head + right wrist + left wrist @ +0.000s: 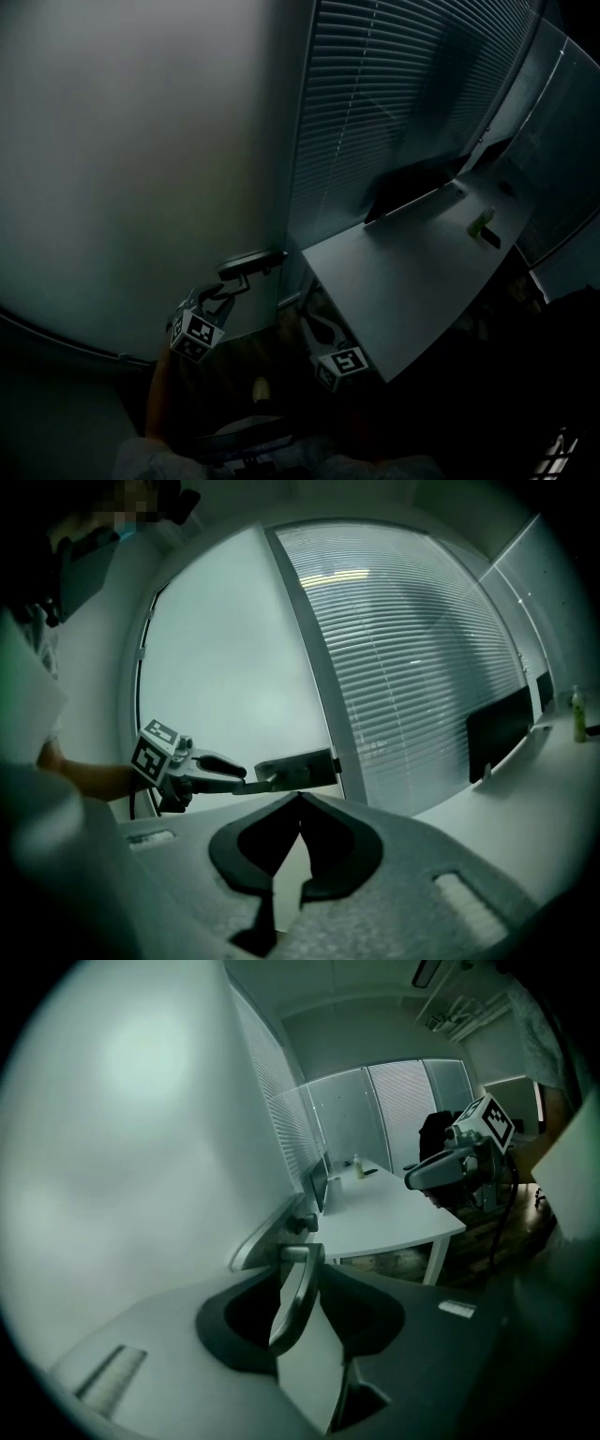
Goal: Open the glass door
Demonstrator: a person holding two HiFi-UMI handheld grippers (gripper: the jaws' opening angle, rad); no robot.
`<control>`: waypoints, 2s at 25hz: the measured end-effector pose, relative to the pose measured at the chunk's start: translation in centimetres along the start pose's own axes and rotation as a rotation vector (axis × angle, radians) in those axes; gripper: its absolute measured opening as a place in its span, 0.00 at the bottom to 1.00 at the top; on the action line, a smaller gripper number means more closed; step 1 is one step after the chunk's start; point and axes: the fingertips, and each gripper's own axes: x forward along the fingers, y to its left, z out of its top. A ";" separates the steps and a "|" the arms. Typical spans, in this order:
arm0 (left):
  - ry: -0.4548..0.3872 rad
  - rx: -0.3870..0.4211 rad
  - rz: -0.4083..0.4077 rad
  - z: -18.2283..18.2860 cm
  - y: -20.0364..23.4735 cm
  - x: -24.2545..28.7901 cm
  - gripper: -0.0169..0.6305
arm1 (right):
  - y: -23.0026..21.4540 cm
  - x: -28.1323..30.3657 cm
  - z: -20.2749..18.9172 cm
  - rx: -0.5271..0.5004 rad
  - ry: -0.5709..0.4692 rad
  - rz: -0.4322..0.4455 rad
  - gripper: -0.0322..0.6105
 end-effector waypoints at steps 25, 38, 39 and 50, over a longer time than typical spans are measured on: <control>0.220 0.257 -0.136 -2.7 -1.0 1.8 0.23 | -1.1 2.4 -2.1 0.038 -0.014 -0.011 0.05; 0.230 0.265 -0.220 -3.0 -1.0 3.6 0.25 | -2.1 2.7 -1.9 0.066 -0.010 -0.044 0.05; 0.233 0.271 -0.229 -3.1 -1.3 3.9 0.25 | -2.3 2.8 -2.0 0.067 -0.009 -0.048 0.05; 0.206 0.316 -0.271 -3.0 -2.3 5.4 0.11 | -3.2 3.0 -2.1 0.086 0.017 -0.077 0.05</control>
